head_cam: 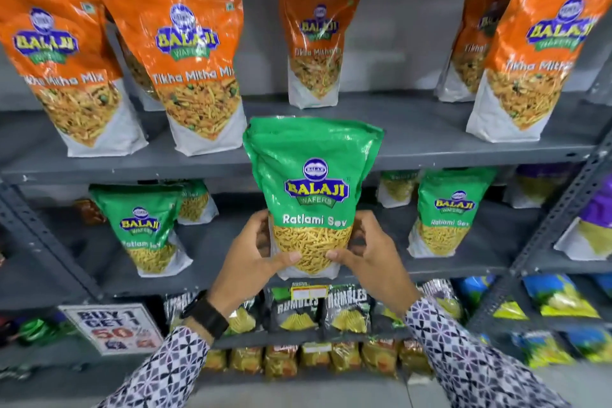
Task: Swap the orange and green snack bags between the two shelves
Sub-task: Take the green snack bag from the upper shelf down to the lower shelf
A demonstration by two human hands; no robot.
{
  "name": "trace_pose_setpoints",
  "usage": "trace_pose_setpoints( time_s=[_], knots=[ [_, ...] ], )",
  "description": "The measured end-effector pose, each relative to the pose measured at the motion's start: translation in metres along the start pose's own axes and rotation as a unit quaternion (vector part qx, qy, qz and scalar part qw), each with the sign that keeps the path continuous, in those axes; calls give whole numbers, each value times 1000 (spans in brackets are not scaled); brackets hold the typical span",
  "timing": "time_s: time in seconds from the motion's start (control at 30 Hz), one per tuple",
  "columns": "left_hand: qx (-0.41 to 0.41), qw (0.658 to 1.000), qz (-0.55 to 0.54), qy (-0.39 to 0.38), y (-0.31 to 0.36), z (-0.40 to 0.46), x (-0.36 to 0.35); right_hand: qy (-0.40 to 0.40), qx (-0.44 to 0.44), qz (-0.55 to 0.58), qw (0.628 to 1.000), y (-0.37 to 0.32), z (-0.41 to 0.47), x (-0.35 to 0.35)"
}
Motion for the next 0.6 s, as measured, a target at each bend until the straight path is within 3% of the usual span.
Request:
trace_pose_setpoints(
  time_s=[0.27, 0.6],
  knots=[
    [118, 992, 4, -35, -99, 38, -13, -24, -111, -12, 993, 91, 34, -39],
    [166, 985, 36, -29, -141, 114, -20, -4, -163, -57, 985, 128, 102, -36]
  ],
)
Point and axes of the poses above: each hand's wrist, its own z-axis towards the middle knuckle, its own x-axis out of the back of the hand, y = z × x, the point moved 2 cm from there along z, towards the middle knuckle, and after that the axes turned 15 degrees about -y, right-handed, at the moved point
